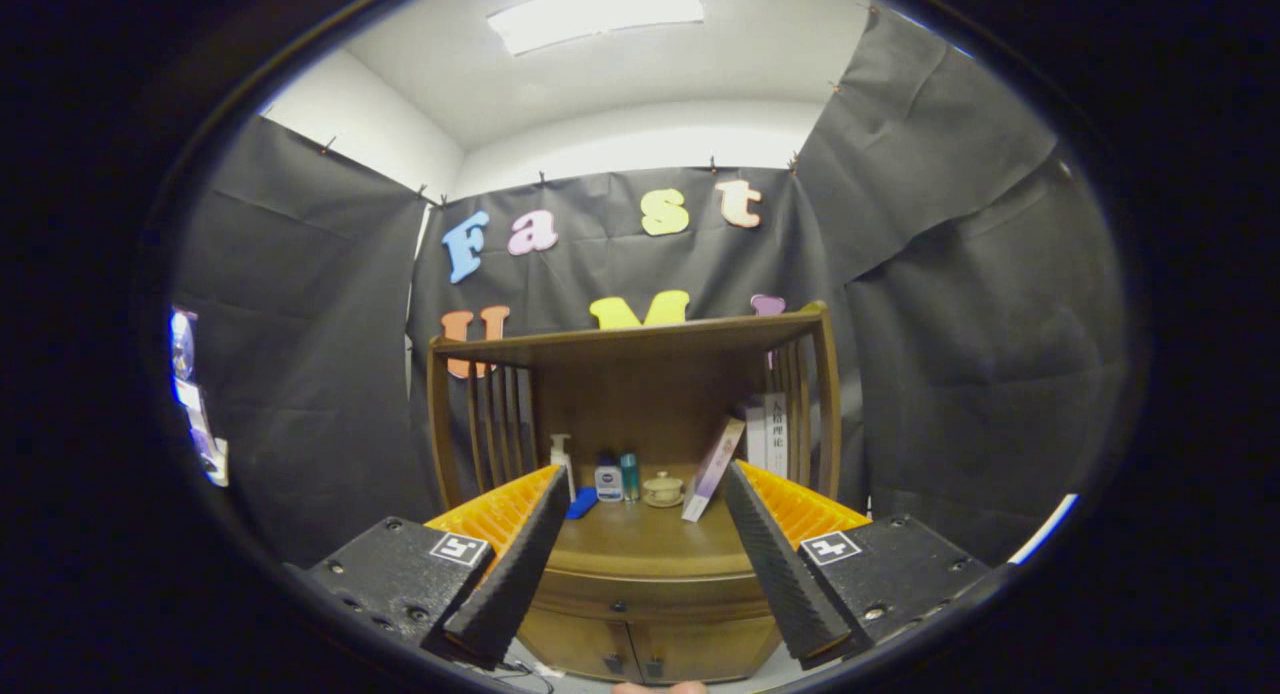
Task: Pull open the drawer, take out the items inside it, and place them on the countertop above the cabinet.
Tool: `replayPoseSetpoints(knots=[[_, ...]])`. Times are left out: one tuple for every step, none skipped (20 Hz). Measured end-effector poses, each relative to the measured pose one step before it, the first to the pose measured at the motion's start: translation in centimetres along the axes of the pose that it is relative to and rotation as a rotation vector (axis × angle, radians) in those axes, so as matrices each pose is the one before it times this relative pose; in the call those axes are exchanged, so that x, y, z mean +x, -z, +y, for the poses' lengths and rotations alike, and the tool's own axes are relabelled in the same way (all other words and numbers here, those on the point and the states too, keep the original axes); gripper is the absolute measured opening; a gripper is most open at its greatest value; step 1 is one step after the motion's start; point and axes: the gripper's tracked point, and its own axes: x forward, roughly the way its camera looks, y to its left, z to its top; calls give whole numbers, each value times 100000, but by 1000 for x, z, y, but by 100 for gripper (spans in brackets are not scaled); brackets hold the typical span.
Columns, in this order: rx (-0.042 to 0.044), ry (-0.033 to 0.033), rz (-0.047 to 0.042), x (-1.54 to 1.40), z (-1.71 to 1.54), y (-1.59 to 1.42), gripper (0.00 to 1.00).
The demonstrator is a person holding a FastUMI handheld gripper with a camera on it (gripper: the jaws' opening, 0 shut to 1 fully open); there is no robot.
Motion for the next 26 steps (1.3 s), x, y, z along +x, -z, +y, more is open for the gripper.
replayPoseSetpoints(knots=[[248, -43, 760, 419, 156, 536, 98], [59, -39, 301, 396, 46, 668, 98], [-141, 354, 846, 399, 126, 487, 98], [-224, 90, 695, 474, 155, 901, 98], [-73, 146, 1313, 553, 200, 858, 98], [206, -375, 1634, 635, 267, 1279, 98], [260, -592, 1739, 767, 429, 1134, 98], [485, -169, 2192, 717, 311, 1277, 98], [498, -298, 1993, 746, 175, 1436, 98], [619, -42, 2249, 815, 190, 1445, 98], [501, -560, 1804, 924, 286, 1362, 98], [348, -330, 2228, 898, 208, 1443, 98], [-120, -723, 2069, 742, 306, 1414, 98], [-239, -304, 2299, 839, 241, 1548, 98], [-471, -621, 2104, 931, 223, 1449, 98], [-366, -412, 2082, 845, 252, 1164, 98], [-414, -331, 1957, 865, 210, 1150, 98], [-341, -158, 1871, 838, 267, 1131, 97], [-851, 133, 2094, 790, 135, 1236, 95], [-1010, 683, 1588, 734, 62, 1034, 94], [-870, 974, 884, 820, -61, 794, 93], [-673, 1272, 644, 897, -226, 736, 90], [-270, 1122, 618, 961, -158, 817, 88], [-97, 901, 1425, 1015, -198, 806, 85], [629, 566, 1045, 1030, -208, 784, 83], [531, 568, 1376, 924, -76, 708, 79]])
